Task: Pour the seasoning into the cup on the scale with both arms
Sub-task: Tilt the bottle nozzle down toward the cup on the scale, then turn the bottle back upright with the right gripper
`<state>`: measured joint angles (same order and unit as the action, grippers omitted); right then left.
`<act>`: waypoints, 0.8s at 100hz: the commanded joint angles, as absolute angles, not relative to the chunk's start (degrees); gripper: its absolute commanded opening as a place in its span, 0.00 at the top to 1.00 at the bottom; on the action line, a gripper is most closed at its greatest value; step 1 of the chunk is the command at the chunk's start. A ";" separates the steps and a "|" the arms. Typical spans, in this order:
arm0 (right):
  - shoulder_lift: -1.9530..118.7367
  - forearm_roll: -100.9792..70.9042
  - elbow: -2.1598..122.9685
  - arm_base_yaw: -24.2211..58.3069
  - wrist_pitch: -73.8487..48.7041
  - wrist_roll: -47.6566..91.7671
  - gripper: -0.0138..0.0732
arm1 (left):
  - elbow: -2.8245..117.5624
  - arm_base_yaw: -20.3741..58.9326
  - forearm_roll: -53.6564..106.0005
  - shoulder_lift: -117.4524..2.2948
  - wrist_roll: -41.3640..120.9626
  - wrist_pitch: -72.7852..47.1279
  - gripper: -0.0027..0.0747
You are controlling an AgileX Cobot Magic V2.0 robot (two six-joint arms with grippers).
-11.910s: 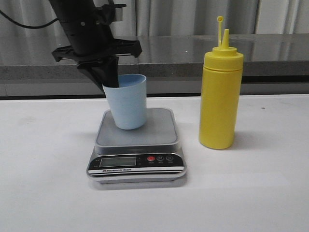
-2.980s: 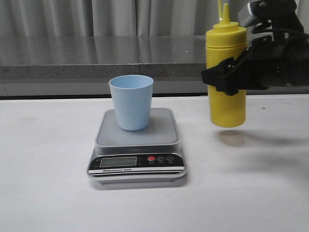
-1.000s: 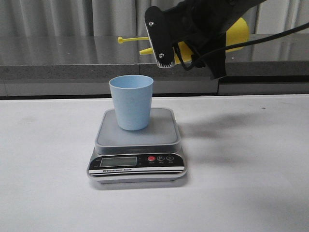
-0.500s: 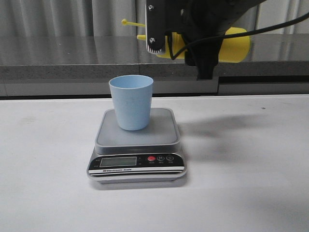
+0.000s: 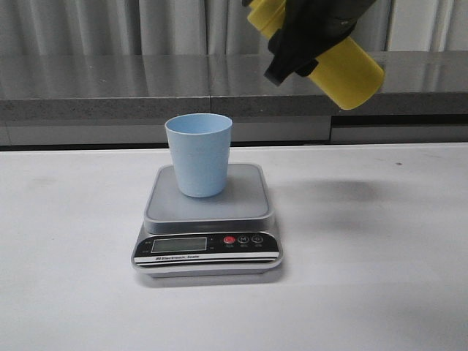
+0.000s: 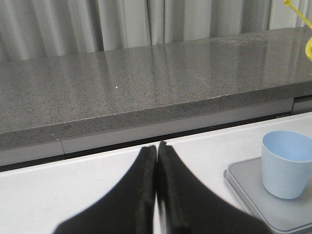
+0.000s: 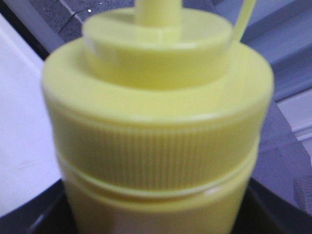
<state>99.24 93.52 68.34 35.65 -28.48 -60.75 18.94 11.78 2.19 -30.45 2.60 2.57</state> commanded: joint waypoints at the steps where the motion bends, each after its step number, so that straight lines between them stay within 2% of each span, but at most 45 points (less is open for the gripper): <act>1: 95.05 95.04 70.34 34.71 -28.76 -63.00 0.77 | 20.45 11.60 2.52 -30.63 2.43 7.28 0.99; 42: 93.32 73.25 69.94 27.08 -21.71 -60.73 0.77 | 20.45 11.60 2.52 -30.63 2.43 7.28 0.99; 80: 91.71 47.21 67.65 19.18 2.32 -37.49 0.77 | 20.45 11.60 2.52 -30.63 2.43 7.28 0.99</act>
<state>95.47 53.61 67.43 20.86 -4.82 -44.45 18.94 11.78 2.19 -30.45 2.60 2.57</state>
